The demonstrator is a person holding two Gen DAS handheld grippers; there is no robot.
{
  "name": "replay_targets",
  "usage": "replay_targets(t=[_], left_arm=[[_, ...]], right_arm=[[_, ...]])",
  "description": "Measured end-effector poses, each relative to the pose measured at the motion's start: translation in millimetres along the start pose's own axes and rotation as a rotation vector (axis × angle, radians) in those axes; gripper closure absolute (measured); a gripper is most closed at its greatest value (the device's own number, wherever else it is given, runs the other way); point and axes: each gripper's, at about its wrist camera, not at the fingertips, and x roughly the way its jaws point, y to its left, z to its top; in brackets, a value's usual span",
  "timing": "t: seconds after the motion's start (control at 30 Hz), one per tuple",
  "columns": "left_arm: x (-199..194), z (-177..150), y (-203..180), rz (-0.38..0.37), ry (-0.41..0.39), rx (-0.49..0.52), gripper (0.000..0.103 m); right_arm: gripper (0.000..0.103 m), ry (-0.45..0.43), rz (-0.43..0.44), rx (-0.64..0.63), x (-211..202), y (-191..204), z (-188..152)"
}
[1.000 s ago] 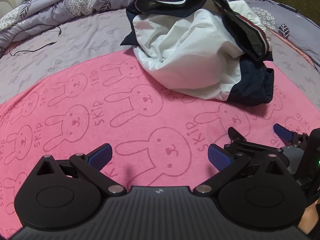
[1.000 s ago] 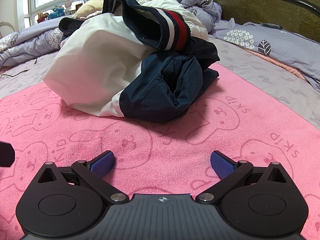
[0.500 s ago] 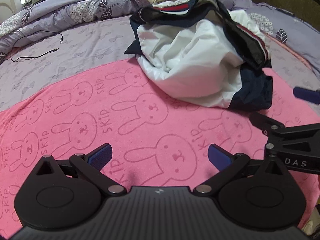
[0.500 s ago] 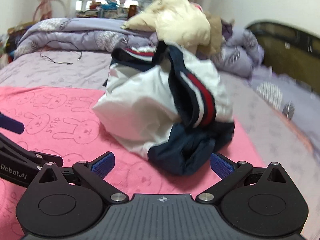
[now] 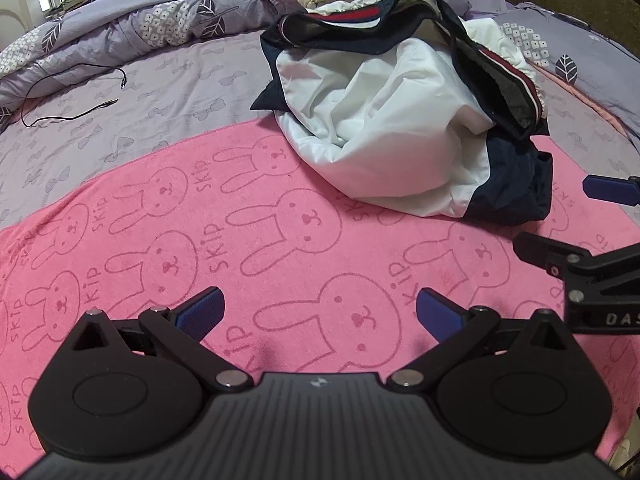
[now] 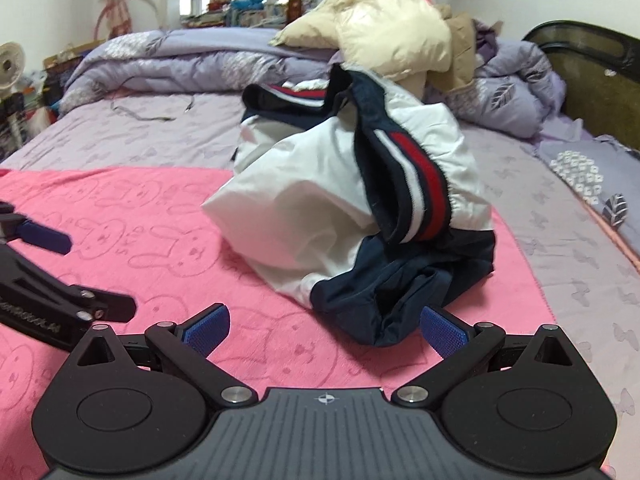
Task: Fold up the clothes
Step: 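Move both grippers toward the crumpled navy-and-white jacket on the pink towel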
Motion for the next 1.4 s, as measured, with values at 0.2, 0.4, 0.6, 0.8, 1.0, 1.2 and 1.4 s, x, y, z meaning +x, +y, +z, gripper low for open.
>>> replay_targets(t=[0.2,0.4,0.6,0.8,1.0,1.2,1.4], left_arm=[[5.0,-2.0,-2.2,-0.004,0.015,0.004,0.0],[9.8,-4.1,-4.2,-0.008,0.029,0.008,0.0],[12.5,-6.5,-5.6,-0.011,0.039,0.01,0.0],[13.5,-6.4,-5.2,-0.009,0.042,0.005,0.0],[14.2,-7.3,-4.9,-0.01,0.046,0.003,0.0],[14.7,-8.2,-3.6,-0.014,0.051,-0.005,0.0],[15.8,-9.7,-1.3,-0.012,0.057,-0.008,0.0]], right_arm=[[0.0,0.018,0.019,-0.023,-2.5,1.4,1.1],[0.0,0.048,0.037,-0.039,0.9,4.4,0.2],[0.0,0.078,0.043,-0.053,5.8,8.4,-3.4],[0.0,0.087,0.052,-0.045,7.1,7.6,-2.9],[0.0,0.1,0.054,-0.048,9.5,8.4,-4.5],[0.0,0.109,0.052,-0.051,11.2,9.9,-5.6],[0.0,0.11,0.044,-0.061,12.4,12.5,-4.7]])
